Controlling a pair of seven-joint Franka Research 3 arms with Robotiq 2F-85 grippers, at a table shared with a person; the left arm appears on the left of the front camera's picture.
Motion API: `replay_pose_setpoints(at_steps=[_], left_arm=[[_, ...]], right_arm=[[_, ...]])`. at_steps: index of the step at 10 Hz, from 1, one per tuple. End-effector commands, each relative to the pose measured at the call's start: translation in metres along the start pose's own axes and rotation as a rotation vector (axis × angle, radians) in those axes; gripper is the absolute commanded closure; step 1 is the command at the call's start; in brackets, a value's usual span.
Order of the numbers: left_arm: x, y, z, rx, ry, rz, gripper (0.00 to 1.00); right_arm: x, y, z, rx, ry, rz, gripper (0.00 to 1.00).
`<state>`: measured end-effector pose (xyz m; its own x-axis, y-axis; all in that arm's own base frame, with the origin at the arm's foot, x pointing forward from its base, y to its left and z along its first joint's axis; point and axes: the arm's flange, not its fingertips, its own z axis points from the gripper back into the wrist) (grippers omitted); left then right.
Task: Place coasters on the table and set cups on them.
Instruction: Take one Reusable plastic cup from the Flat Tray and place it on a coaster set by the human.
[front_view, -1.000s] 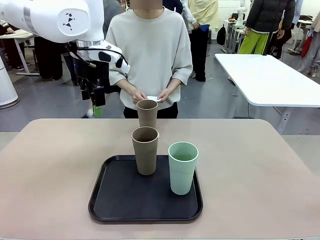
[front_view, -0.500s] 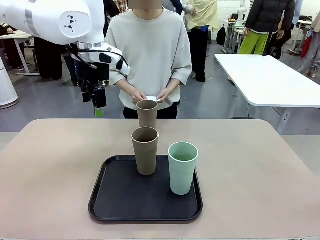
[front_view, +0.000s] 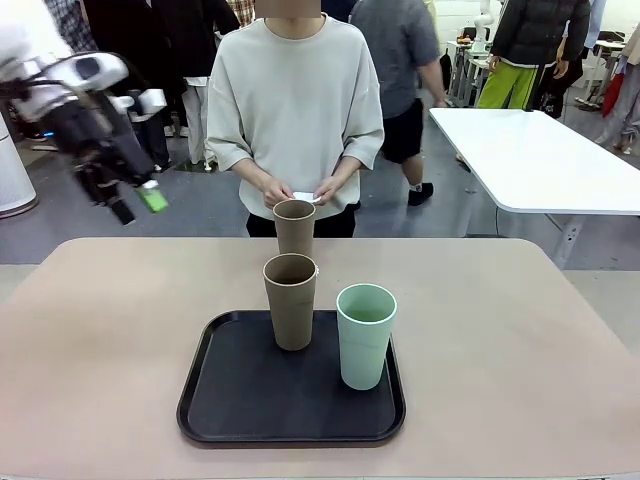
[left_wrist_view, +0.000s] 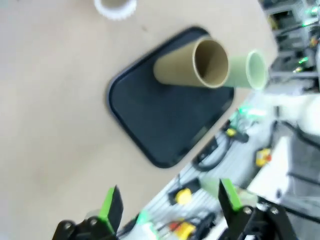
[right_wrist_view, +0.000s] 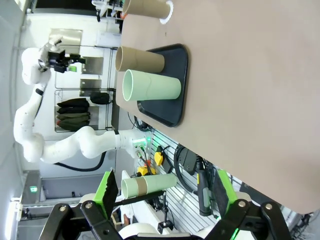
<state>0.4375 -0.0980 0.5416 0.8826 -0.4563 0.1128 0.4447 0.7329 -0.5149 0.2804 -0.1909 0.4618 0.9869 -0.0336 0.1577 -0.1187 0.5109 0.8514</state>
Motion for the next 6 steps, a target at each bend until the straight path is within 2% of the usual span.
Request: replay_pose_setpoints(at_steps=[1,2,4,6], left_arm=[[-0.047,0.057,0.013,-0.139,-0.137,0.058,0.00],[-0.075,0.091,0.020,-0.194,-0.208,0.100,0.00],[-0.130,0.150,0.039,-0.313,-0.377,0.094,0.00],[-0.176,0.183,0.052,-0.390,-0.528,0.108,0.00]], right_arm=[[0.000,0.000,0.000,0.002,-0.001,0.001,0.00],[0.000,0.000,0.000,0.002,-0.001,0.001,0.00],[0.000,0.000,0.000,0.002,-0.001,0.001,0.00],[0.000,0.000,0.000,0.002,-0.001,0.001,0.00]])
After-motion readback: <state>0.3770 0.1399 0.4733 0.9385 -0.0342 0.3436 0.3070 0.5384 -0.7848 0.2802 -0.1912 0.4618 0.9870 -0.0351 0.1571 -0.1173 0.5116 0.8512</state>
